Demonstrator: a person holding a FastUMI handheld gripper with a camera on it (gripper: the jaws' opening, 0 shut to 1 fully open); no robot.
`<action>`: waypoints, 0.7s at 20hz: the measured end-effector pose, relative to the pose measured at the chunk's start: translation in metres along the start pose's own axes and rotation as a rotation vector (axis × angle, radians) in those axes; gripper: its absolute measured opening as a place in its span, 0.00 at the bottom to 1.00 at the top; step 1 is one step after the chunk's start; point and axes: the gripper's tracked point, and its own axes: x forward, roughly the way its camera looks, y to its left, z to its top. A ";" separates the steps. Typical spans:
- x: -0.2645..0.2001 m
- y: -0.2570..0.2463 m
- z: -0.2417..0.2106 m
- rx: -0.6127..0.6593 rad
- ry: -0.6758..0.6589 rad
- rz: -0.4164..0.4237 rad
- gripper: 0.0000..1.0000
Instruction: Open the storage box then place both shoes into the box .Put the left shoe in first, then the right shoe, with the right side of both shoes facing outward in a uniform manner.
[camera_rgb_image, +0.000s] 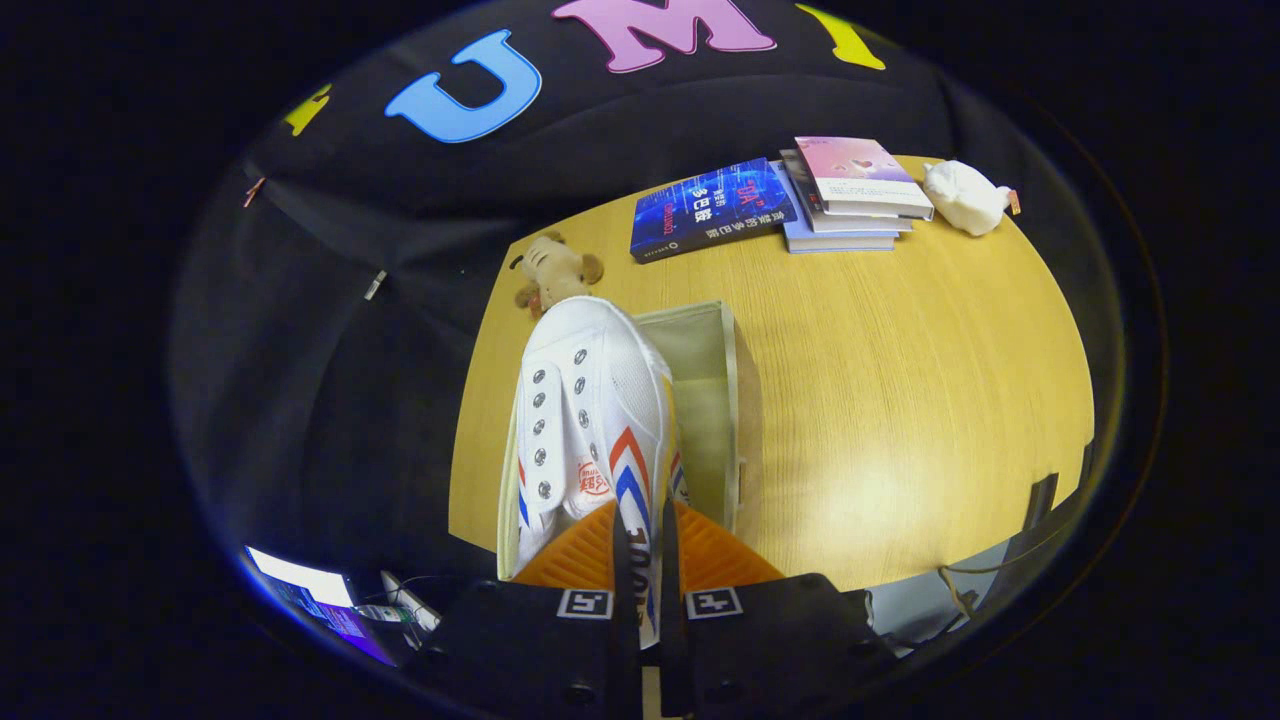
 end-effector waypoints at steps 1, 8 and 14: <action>0.005 -0.001 -0.001 -0.001 0.003 -0.023 0.12; 0.035 -0.002 0.005 -0.037 0.009 -0.115 0.36; 0.013 0.016 0.012 -0.126 -0.093 -0.082 0.98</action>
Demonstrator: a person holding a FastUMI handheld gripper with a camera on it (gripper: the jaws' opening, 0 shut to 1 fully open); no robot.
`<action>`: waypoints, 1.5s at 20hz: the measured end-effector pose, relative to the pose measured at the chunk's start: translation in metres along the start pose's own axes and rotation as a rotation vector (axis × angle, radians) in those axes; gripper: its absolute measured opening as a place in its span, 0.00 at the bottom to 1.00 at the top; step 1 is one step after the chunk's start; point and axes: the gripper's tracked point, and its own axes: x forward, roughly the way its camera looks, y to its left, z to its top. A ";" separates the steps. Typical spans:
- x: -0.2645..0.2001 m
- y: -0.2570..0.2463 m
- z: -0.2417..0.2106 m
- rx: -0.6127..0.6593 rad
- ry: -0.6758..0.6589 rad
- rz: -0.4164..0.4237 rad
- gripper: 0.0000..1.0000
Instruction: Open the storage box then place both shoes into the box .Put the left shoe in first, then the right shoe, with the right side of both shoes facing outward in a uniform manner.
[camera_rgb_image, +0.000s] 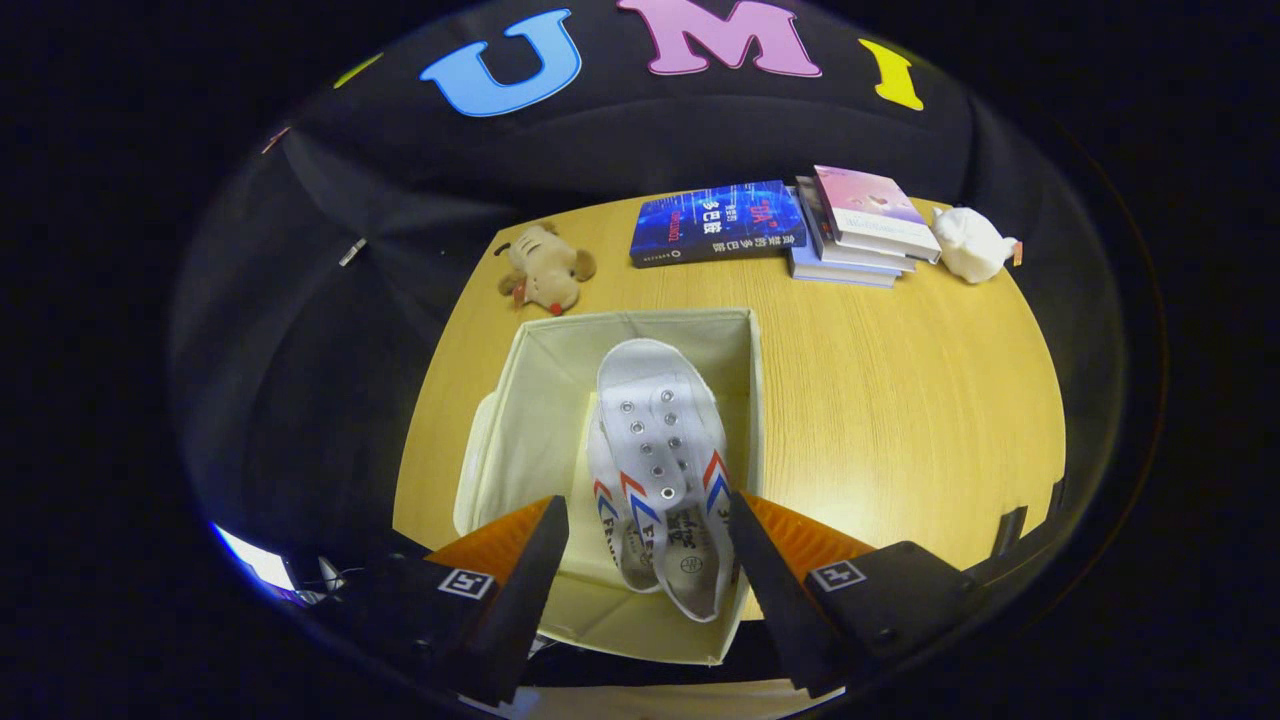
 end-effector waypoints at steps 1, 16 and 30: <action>-0.006 0.000 0.006 0.008 -0.026 0.008 0.99; -0.123 -0.117 0.111 0.007 -0.465 -0.045 0.99; -0.279 -0.246 0.195 -0.229 -0.929 -0.090 0.98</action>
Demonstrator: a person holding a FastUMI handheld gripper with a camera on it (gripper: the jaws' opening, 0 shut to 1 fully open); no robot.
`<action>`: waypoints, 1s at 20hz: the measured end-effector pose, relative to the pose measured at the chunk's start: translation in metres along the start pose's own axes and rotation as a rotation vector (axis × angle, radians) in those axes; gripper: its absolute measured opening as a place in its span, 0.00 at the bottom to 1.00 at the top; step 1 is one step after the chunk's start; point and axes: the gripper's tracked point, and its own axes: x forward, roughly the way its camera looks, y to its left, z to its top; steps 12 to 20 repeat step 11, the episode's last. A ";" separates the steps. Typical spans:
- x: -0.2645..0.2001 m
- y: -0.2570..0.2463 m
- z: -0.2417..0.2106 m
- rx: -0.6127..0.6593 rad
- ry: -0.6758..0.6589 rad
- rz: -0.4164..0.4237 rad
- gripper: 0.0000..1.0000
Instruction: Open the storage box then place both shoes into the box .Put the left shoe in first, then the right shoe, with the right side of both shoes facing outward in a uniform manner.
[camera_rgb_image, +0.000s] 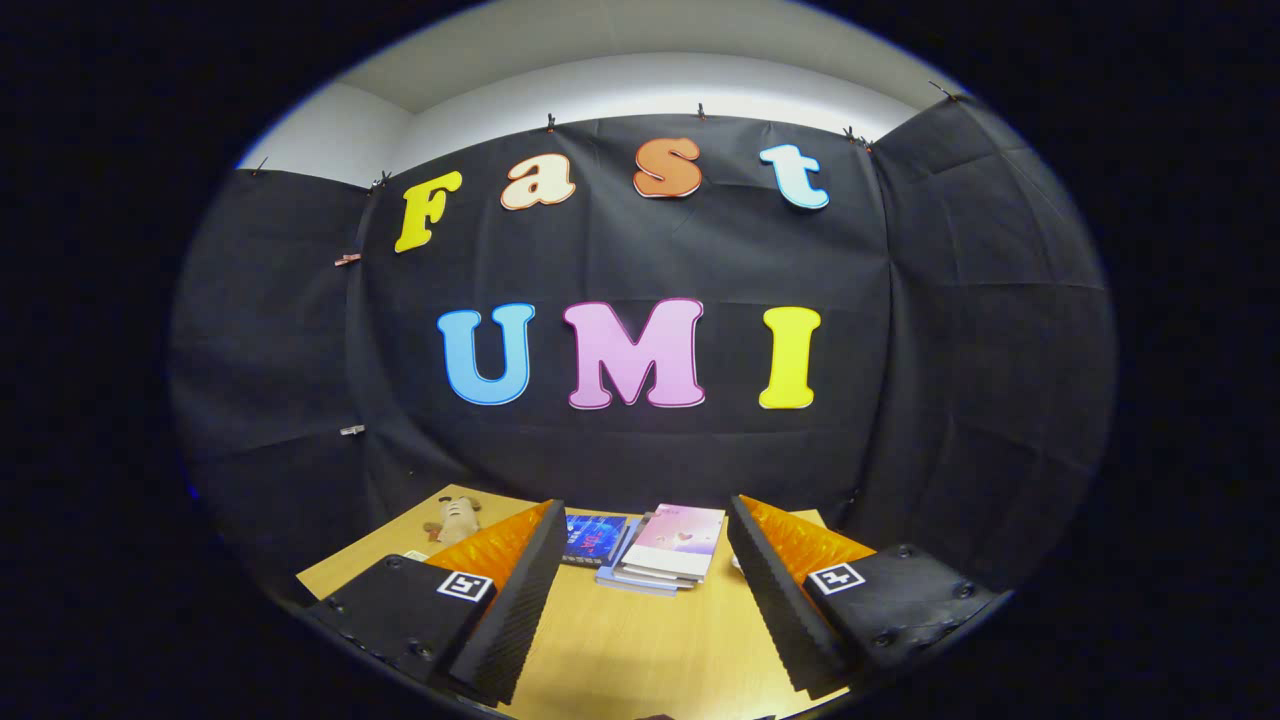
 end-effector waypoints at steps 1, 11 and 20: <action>-0.004 -0.006 0.005 0.007 -0.010 -0.020 0.98; -0.031 0.029 -0.007 0.031 0.010 -0.052 0.98; -0.031 0.029 -0.007 0.031 0.010 -0.052 0.98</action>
